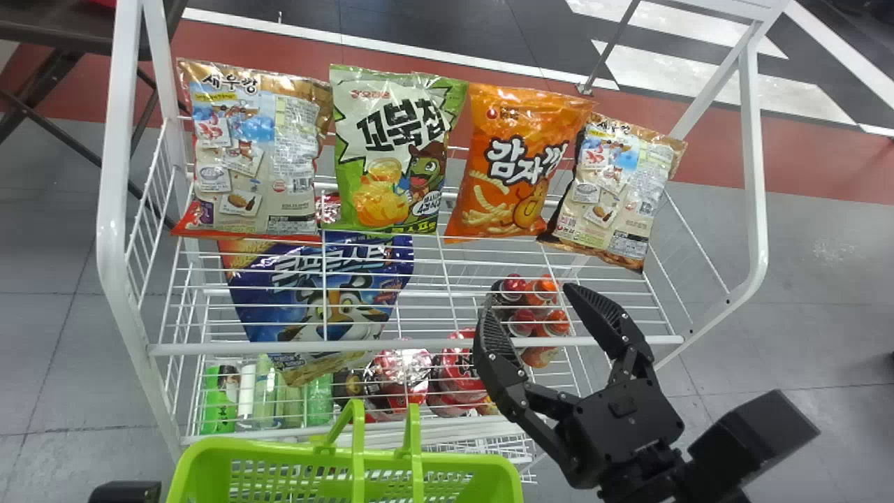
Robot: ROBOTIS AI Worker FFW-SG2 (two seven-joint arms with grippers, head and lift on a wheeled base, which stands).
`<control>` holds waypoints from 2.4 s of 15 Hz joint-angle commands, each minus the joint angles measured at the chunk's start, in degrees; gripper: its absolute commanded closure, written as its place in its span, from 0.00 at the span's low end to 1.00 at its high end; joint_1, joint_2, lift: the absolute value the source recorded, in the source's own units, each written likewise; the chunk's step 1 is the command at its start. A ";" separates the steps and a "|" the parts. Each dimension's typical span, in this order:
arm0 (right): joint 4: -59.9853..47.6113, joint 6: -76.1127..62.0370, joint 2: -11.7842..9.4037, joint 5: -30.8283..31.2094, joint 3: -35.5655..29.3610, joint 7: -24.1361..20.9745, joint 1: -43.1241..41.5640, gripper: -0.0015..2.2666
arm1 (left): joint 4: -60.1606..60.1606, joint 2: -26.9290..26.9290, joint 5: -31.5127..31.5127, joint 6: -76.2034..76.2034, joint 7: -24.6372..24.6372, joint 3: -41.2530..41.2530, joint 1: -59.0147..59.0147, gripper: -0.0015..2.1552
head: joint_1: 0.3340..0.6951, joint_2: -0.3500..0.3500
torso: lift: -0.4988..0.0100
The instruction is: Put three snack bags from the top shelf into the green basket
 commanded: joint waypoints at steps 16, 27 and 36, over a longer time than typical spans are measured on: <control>8.13 -6.62 -0.61 -0.29 2.99 0.00 -6.90 0.06 | 0.67 -0.17 0.93 0.35 -0.65 1.04 -0.44 0.82 | 1.00 0.00 | 0.89; 32.21 18.16 7.47 1.55 19.07 5.63 -47.15 0.06 | 0.40 0.10 -0.04 0.71 -0.65 -0.72 -2.28 0.82 | 1.00 0.09 | 0.89; 47.77 25.72 12.66 -0.03 22.32 11.52 -62.97 0.51 | 0.76 -0.17 -0.04 1.59 -0.83 -0.46 -2.20 0.82 | 1.00 0.37 | 0.89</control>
